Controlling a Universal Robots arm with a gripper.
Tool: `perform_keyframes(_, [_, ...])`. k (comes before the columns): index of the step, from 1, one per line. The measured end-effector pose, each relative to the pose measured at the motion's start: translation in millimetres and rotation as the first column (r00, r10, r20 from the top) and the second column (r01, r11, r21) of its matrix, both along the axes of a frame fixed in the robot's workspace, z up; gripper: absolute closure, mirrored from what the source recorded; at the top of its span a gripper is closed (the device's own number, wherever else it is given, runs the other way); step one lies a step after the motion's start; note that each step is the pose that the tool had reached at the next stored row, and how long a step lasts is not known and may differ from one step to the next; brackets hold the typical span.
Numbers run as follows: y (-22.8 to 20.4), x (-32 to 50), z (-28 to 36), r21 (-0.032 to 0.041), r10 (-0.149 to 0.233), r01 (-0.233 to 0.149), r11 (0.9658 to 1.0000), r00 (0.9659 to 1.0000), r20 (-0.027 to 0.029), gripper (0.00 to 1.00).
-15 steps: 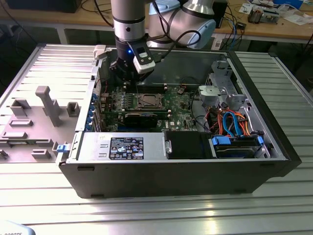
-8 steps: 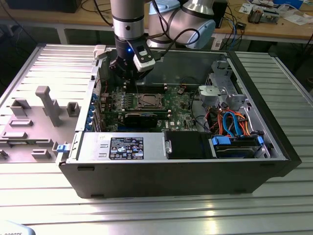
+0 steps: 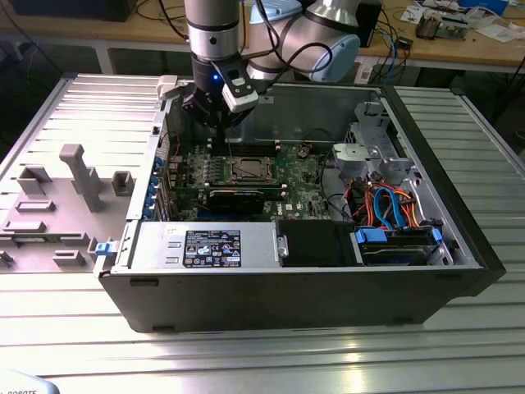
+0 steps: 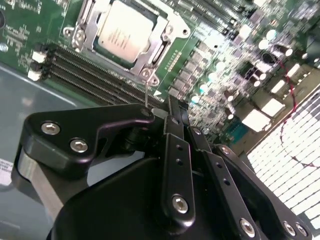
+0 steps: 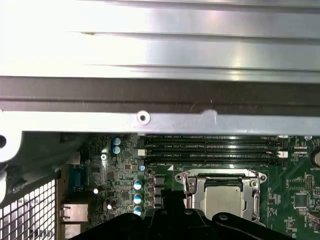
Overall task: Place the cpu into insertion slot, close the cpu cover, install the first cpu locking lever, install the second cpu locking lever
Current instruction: 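Install the first cpu locking lever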
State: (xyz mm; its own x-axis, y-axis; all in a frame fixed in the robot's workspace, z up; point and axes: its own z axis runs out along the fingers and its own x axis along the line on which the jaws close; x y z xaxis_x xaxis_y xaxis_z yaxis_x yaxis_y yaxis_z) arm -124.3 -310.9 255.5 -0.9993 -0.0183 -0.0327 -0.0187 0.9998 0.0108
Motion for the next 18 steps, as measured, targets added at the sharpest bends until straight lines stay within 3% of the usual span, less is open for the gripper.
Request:
perform_keyframes(4, [4.8, -0.2, 0.0, 0.0000, 0.002, -0.002, 1.0000, 1.0000, 0.0016, 0.89])
perform_keyframes(12, [5.1, 1.9, 0.0, 0.0001, 0.002, -0.002, 1.0000, 1.0000, 0.0023, 0.89])
perform_keyframes(18, [5.2, 9.9, 0.0, 0.0001, 0.002, -0.002, 1.0000, 1.0000, 0.0023, 0.89])
